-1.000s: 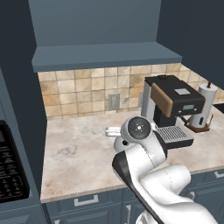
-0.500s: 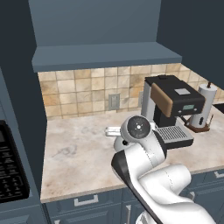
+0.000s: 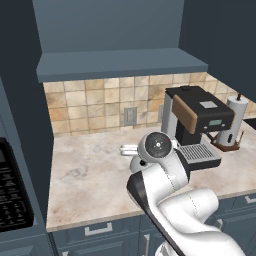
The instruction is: Open the cabinet, pick the kettle from the cabinet, and place it in the sink.
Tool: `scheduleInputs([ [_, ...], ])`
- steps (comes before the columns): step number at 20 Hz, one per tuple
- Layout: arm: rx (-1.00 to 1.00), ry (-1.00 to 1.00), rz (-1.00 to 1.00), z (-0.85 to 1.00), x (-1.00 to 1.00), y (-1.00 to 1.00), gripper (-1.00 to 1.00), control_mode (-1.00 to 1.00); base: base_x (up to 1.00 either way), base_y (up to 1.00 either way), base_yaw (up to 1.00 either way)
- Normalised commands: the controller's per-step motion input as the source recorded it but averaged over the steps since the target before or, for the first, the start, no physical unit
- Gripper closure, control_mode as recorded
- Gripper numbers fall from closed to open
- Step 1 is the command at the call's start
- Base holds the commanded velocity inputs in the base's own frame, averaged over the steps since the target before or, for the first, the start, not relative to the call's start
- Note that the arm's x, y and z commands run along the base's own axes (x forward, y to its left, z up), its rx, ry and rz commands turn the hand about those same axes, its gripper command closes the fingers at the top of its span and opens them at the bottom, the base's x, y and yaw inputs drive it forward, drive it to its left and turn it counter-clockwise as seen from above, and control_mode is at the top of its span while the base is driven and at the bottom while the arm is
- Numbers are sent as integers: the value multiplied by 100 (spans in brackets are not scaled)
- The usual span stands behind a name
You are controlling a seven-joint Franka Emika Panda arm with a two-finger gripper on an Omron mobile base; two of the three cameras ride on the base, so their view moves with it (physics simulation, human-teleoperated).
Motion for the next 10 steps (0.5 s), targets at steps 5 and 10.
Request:
scheduleInputs([
  [5, 0, 0, 0, 0, 0, 0, 100, 100, 0, 0, 0],
  [10, 0, 0, 0, 0, 0, 0, 100, 100, 0, 0, 0],
])
